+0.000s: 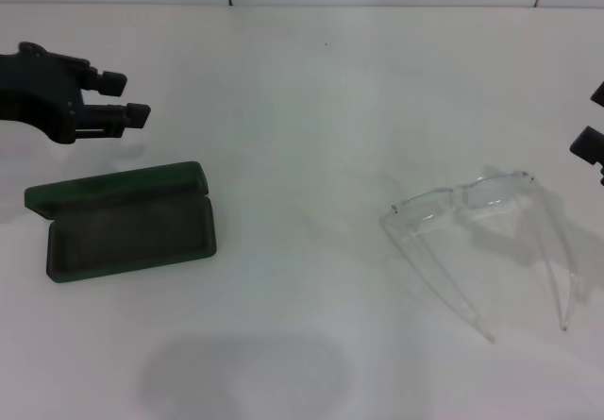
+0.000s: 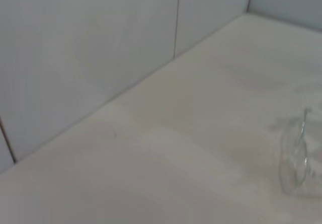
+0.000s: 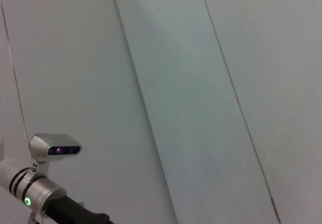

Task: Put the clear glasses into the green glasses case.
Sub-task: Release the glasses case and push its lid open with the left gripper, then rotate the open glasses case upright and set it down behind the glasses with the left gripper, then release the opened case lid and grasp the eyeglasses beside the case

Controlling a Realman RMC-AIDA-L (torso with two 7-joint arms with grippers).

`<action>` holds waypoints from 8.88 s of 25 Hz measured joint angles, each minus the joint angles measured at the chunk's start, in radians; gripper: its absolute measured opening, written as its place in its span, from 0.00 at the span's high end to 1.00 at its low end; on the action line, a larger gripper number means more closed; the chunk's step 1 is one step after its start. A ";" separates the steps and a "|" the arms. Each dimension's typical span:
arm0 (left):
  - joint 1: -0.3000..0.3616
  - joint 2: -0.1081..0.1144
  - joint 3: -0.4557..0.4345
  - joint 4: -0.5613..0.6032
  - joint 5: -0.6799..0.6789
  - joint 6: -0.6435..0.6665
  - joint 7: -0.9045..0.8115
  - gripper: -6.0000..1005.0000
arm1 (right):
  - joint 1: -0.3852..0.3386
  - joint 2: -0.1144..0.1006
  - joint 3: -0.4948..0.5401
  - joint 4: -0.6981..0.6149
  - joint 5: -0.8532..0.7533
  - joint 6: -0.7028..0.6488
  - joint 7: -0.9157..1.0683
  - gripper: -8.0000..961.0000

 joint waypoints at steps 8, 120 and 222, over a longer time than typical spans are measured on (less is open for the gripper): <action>-0.003 0.009 0.118 0.027 0.106 0.019 -0.047 0.50 | 0.003 0.006 0.001 0.002 0.000 0.008 0.000 0.08; -0.067 -0.050 1.190 0.049 0.423 -0.741 -0.344 0.76 | -0.233 -0.073 0.224 0.051 -0.047 -0.061 -0.020 0.09; 0.143 -0.014 -0.017 -0.421 -0.862 0.014 0.142 0.96 | 0.647 0.041 -0.882 -0.658 -1.187 0.200 0.646 0.26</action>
